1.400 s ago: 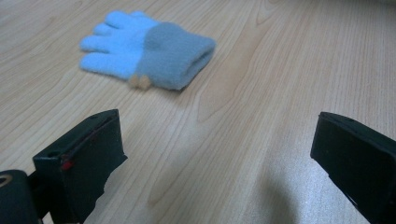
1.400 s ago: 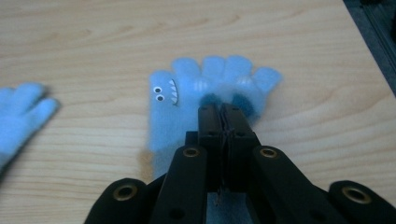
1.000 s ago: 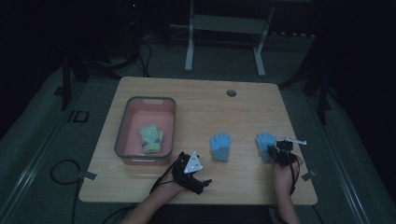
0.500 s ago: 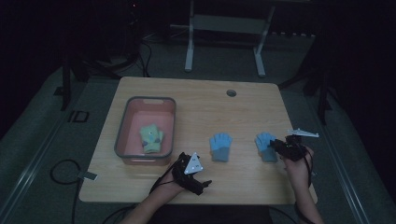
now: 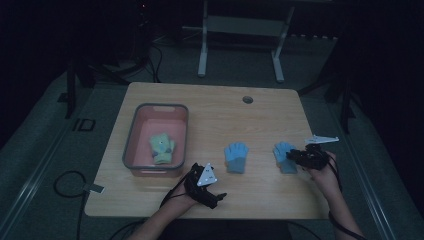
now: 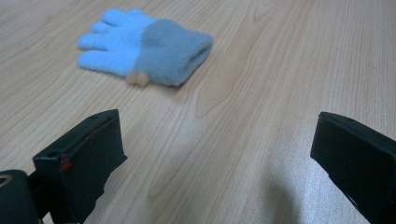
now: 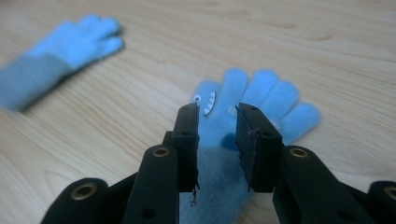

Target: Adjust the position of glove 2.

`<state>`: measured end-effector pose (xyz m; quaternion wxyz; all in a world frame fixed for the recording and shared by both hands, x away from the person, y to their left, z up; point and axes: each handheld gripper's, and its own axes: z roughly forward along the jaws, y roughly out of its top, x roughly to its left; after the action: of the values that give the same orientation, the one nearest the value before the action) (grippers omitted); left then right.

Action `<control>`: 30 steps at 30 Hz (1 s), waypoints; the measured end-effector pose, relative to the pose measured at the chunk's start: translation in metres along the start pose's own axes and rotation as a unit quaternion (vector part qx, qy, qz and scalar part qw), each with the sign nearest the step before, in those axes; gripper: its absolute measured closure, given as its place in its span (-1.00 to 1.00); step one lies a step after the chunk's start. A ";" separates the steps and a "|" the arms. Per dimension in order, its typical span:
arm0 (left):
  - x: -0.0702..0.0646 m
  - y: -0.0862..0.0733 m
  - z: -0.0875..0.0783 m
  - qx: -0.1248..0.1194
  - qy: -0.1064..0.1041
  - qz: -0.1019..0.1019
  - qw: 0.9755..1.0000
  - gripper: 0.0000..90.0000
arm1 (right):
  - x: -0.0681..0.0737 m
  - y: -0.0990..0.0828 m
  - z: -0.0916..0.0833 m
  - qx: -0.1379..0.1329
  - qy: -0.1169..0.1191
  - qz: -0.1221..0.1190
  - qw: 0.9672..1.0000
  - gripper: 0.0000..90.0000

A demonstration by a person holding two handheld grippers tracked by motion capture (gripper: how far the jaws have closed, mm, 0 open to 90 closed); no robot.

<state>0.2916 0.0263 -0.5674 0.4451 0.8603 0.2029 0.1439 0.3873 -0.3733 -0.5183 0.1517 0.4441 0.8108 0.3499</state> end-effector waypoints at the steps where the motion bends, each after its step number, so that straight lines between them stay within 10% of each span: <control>1: 0.000 0.000 0.000 0.001 0.000 0.001 1.000 -0.94 | 0.000 0.000 0.003 0.004 -0.002 -0.002 1.000 0.51; 13: 0.000 0.000 0.000 0.002 -0.002 0.004 1.000 -0.94 | 0.005 -0.015 0.023 0.029 -0.033 -0.037 0.998 0.49; 17: 0.000 0.000 0.000 0.003 -0.002 0.005 1.000 -0.94 | 0.010 -0.015 0.024 0.031 -0.049 -0.030 0.998 0.84; 30: 0.000 0.000 0.000 0.002 0.000 0.004 1.000 -0.94 | 0.039 0.012 0.005 -0.007 -0.087 0.002 0.996 0.91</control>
<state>0.2916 0.0262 -0.5675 0.4428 0.8619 0.1998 0.1456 0.3759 -0.3349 -0.5106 0.2238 0.4737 0.7911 0.3160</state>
